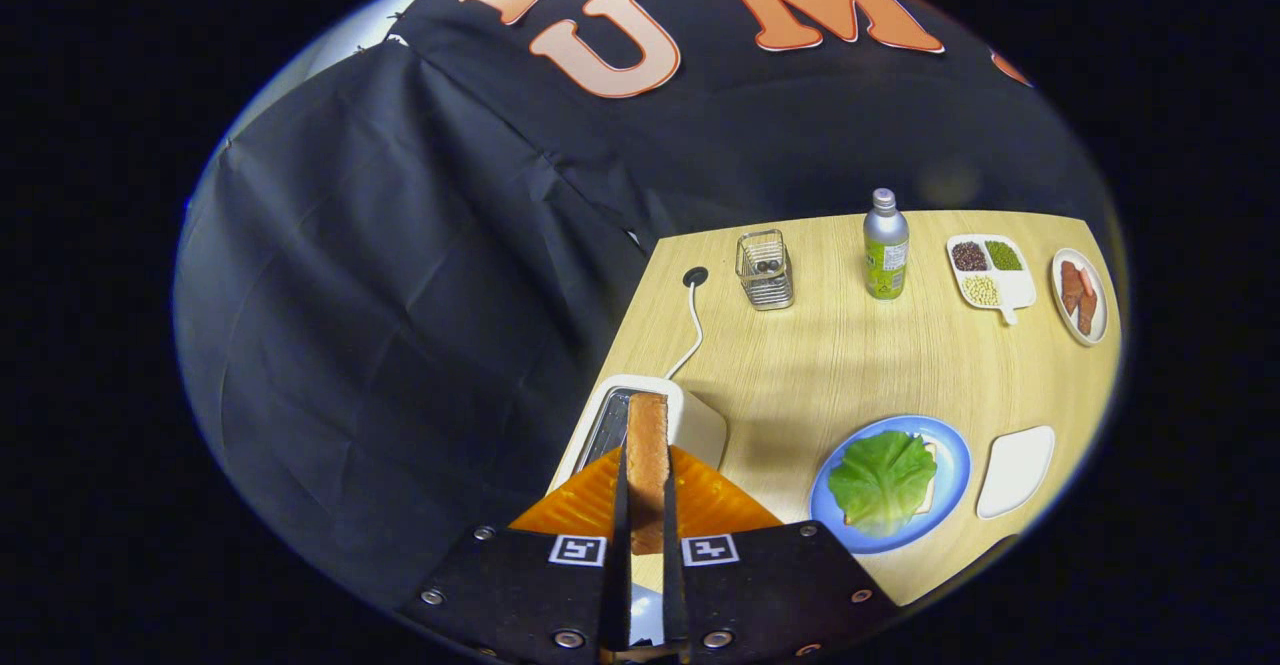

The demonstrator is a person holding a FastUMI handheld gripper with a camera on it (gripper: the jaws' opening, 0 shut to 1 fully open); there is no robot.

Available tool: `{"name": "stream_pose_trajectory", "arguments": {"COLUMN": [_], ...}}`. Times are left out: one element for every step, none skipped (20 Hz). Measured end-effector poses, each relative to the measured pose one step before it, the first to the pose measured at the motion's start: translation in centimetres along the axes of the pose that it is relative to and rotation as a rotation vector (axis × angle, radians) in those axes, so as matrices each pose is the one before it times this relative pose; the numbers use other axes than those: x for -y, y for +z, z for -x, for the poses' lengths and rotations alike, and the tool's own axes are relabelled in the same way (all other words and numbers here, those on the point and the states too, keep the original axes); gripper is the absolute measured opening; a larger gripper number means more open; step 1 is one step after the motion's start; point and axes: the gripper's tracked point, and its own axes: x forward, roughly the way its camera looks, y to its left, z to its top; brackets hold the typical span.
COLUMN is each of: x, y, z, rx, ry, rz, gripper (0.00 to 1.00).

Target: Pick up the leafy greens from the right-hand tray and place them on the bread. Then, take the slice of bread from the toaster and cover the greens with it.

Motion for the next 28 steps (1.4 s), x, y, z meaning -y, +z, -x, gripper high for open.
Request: {"name": "stream_pose_trajectory", "arguments": {"x": [0.465, 0.561, 0.581, 0.817, 0.478, 0.840, 0.780, 0.858, 1.037, 0.939, 0.912, 0.800, 0.291, 0.677, 0.580, 0.698, 0.792, 0.716, 0.597, 0.767, 0.518, 0.792, 0.794, 0.724, 0.573, 0.636, 0.644, 0.681], "y": [0.044, 0.117, -0.077, -0.042, 0.422, 0.088, 0.050, 0.061, -0.082, 0.128, -0.031, -0.067, -0.123, -0.187, -0.165, -0.214, -0.156, -0.189, -0.325, -0.156, -0.117, -0.015, -0.020, -0.015, -0.179, -0.210, -0.354, -0.233], "z": [0.524, 0.384, 0.381, 0.167, 0.278, 0.141, 0.073, 0.259, 0.591, 0.132, 0.062, 0.162, -0.074, 0.109, 0.172, 0.163, 0.074, -0.013, -0.023, -0.044, -0.049, -0.022, -0.054, -0.074, 0.010, -0.111, -0.149, -0.225], "rx": [0.00877, 0.00982, 0.00701, 0.00673, 0.00876, 0.00988, 0.01307, 0.00962, 0.01293, 0.01142, 0.00504, 0.00258, -0.00004, 0.00343, 0.00289, 0.00261, 0.00016, 0.00114, -0.00228, -0.00181, 0.00079, 0.00777, 0.00595, 0.00493, 0.00150, -0.00203, -0.00557, -0.00428], "ry": [0.01247, 0.01272, 0.00757, 0.00721, 0.01227, 0.01357, 0.01310, 0.01024, 0.01007, 0.00538, 0.00718, 0.00707, 0.01188, 0.01106, 0.01051, 0.00803, 0.00622, 0.00707, 0.00673, 0.00798, 0.00553, 0.00065, 0.00134, 0.00372, 0.00787, 0.00622, 0.00619, 0.00088], "rz": [-0.00673, -0.00916, -0.00652, -0.00853, -0.00710, -0.01040, -0.01207, -0.01423, -0.00901, -0.00758, -0.00633, -0.00765, -0.00501, -0.00708, -0.00405, -0.00581, -0.00420, -0.00904, -0.00851, -0.00969, -0.00449, -0.00514, -0.00475, -0.01168, -0.01151, -0.01352, -0.00943, -0.01215], "gripper": [0.13, 0.13, 0.13, 0.13, 0.13, 0.13, 0.13, 0.13, 0.13, 0.13, 0.13, 0.13, 0.13, 0.13, 0.13, 0.13, 0.13, 0.13, 0.13, 0.13, 0.13, 0.13, 0.13, 0.13, 0.13, 0.13, 0.13, 0.13]}}
